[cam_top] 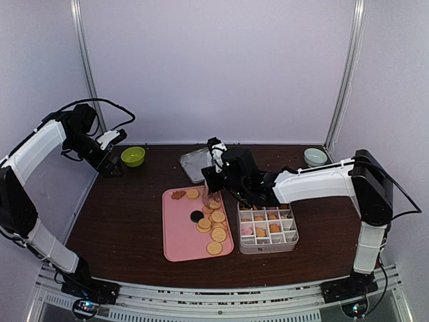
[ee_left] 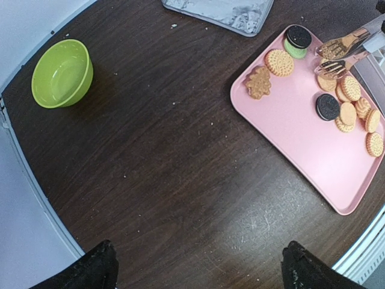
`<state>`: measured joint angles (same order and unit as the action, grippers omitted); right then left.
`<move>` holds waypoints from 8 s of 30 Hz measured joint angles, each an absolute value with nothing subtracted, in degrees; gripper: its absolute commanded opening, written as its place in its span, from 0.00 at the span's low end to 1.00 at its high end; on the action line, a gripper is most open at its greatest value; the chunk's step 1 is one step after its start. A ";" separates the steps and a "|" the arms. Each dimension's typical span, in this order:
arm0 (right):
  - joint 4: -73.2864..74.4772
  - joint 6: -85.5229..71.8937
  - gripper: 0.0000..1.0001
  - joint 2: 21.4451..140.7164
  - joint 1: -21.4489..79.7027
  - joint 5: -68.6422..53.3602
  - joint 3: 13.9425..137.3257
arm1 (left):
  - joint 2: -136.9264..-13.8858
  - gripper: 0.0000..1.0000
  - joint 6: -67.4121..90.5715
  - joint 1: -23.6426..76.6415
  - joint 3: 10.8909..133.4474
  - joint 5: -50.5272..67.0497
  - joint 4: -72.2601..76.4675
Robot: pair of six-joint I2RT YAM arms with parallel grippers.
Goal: Pack the cookies
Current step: Pick up the fake cookies from the plate, then place the fake cookies in the empty pocket of the box, then pick up the fake cookies from the plate.
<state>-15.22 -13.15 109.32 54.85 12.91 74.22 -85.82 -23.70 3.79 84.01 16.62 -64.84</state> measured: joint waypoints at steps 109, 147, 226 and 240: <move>18.22 -4.19 0.33 53.60 45.23 8.29 43.20 | -87.88 0.98 -23.64 3.79 84.99 19.31 -66.22; 19.55 1.26 0.26 52.51 45.23 2.11 43.79 | -88.49 0.98 -23.59 3.79 86.02 19.97 -67.57; -11.64 -8.23 0.39 110.43 54.76 5.30 78.17 | -88.51 0.98 -23.92 3.79 84.60 19.25 -67.57; -16.32 -9.23 0.39 110.21 54.76 7.77 73.60 | -88.51 0.98 -23.92 3.79 84.60 19.25 -67.57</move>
